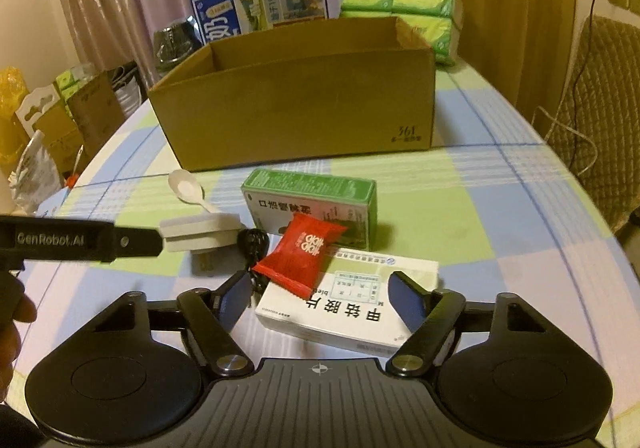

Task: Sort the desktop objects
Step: 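Withdraw both open tools from the box back toward the table items, then grasp the white plug device with the left tool while the right tool grasps the red candy packet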

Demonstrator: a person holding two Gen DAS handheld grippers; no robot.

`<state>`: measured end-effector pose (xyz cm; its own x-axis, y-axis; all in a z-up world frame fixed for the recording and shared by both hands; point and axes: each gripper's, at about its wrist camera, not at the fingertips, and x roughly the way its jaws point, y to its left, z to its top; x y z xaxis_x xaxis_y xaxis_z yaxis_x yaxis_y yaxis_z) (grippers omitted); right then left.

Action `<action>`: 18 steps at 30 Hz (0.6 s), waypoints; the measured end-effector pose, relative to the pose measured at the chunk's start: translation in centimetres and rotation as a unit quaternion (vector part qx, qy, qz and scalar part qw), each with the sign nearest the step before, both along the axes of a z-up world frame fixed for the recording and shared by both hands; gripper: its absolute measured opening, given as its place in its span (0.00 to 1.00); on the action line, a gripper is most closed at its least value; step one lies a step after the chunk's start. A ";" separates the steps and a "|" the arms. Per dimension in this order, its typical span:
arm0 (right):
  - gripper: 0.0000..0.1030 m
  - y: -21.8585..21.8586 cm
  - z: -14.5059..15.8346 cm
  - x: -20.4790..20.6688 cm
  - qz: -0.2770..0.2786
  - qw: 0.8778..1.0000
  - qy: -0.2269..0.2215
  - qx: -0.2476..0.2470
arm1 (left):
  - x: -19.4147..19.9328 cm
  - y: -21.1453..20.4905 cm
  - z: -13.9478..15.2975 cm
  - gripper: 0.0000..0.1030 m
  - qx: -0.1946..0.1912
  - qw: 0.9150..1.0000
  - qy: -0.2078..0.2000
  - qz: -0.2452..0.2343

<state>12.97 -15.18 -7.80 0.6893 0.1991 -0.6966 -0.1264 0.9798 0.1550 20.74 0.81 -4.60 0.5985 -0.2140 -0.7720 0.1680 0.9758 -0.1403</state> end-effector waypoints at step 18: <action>0.68 0.6 -2.0 2.0 0.000 1.000 0.004 -0.007 | 4.8 -2.5 -3.3 0.87 -0.010 0.999 0.019 -0.025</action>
